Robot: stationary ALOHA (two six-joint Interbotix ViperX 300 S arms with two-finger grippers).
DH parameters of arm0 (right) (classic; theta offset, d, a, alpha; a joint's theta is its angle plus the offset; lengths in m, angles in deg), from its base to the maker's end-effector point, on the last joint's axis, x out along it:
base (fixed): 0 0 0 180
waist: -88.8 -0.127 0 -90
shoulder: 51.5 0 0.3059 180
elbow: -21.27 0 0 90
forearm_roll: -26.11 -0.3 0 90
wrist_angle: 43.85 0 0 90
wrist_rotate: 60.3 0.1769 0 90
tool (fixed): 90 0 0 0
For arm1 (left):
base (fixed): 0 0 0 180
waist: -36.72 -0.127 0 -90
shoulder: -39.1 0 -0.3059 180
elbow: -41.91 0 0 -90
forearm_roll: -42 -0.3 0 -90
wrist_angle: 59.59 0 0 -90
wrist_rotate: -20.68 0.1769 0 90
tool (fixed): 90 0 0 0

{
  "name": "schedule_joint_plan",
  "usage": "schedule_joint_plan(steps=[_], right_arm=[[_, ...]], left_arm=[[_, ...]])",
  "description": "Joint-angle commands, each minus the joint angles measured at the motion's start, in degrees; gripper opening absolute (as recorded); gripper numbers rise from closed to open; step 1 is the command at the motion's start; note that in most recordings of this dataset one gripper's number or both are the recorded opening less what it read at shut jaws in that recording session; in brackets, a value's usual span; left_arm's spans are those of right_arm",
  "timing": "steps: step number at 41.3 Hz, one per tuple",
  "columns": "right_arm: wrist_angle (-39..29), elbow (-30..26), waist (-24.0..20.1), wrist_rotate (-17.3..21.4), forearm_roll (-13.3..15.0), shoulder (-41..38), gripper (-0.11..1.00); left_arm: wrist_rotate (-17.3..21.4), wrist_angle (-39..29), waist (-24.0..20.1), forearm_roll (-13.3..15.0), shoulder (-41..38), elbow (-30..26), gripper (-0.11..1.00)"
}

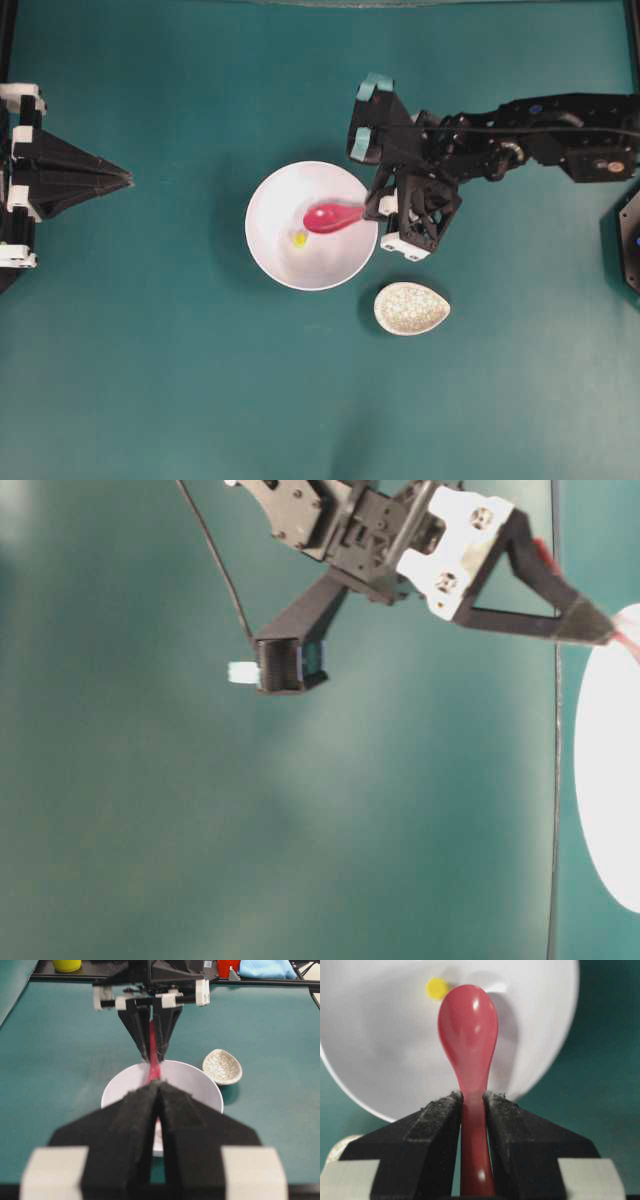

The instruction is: Scoop the yellow hexagonal prism block from the bowl with a spoon using the right arm.

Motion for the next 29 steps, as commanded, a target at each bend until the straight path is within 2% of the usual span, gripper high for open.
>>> schedule_joint_plan(steps=[1,12,15,21,29], right_arm=[[-0.53,-1.58,-0.09,0.18,0.26,2.81,0.24],[-4.66,-2.2,-0.09,0.79,0.09,3.87,0.24],[-5.8,-2.55,-0.09,2.11,-0.18,3.6,0.24],[-7.65,-4.31,-0.09,7.47,0.09,2.37,0.24],[-12.13,-7.03,-0.88,8.96,0.26,0.35,0.24]], left_arm=[[0.09,0.09,-0.09,-0.18,-0.44,-1.23,0.0],[0.18,-0.09,-0.09,-0.18,-0.44,-1.23,0.0],[0.18,-0.09,-0.09,-0.18,-0.35,-1.23,0.0],[0.26,-0.09,-0.09,-0.18,-0.35,-1.23,0.0],[0.35,-0.18,-0.09,-0.18,-0.44,-1.23,0.0]])
